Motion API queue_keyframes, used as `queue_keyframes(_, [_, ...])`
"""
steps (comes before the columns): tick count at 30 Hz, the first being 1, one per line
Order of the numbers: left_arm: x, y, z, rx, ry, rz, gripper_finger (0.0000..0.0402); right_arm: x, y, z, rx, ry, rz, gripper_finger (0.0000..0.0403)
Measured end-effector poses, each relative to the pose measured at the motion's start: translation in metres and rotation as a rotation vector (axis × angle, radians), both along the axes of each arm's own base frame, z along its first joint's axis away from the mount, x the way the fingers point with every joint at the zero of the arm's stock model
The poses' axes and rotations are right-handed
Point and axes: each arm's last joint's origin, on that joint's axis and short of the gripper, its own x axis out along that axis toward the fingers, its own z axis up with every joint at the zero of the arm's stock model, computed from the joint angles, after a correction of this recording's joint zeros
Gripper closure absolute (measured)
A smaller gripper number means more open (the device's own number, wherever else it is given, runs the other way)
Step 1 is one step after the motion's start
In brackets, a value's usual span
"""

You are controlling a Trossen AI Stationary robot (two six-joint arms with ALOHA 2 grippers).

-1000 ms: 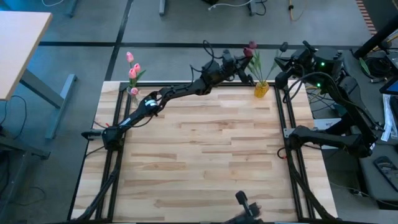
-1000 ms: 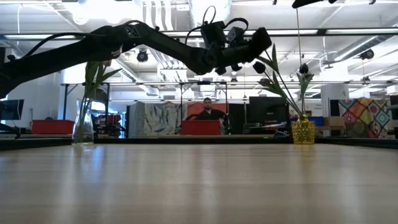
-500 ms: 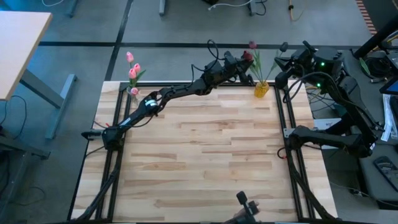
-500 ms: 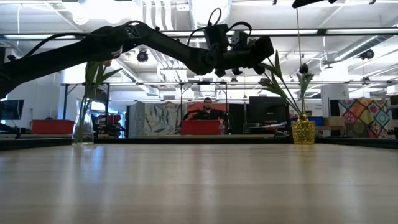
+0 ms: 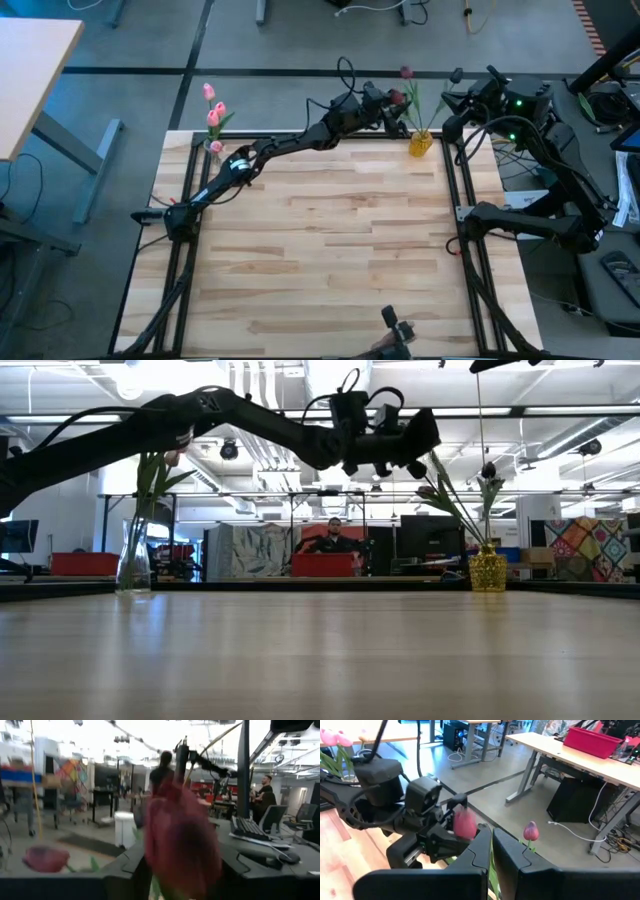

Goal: Sort flowers into vase by color
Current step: Put the red flower into the yellow vase, then return to Home Position

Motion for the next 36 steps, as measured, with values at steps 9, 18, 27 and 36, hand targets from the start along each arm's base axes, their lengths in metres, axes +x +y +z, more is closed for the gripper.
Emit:
queue_keyframes(9, [0.000,0.005,-0.009,-0.104,0.062,-0.032,0.0243,0.000,0.000,0.000,0.007,-0.007,-0.003,0.0390])
queue_keyframes(18, [-0.010,0.007,0.015,-0.070,0.033,-0.025,0.0237,0.000,0.000,0.000,0.006,-0.006,-0.003,0.0390])
queue_keyframes(27, [-0.020,0.013,0.033,-0.049,0.035,-0.022,0.0237,0.000,0.000,0.000,0.006,-0.003,-0.002,0.0390])
queue_keyframes(36, [-0.041,0.013,0.076,0.028,0.005,0.010,0.0242,0.000,0.000,0.000,0.005,-0.002,-0.001,0.0390])
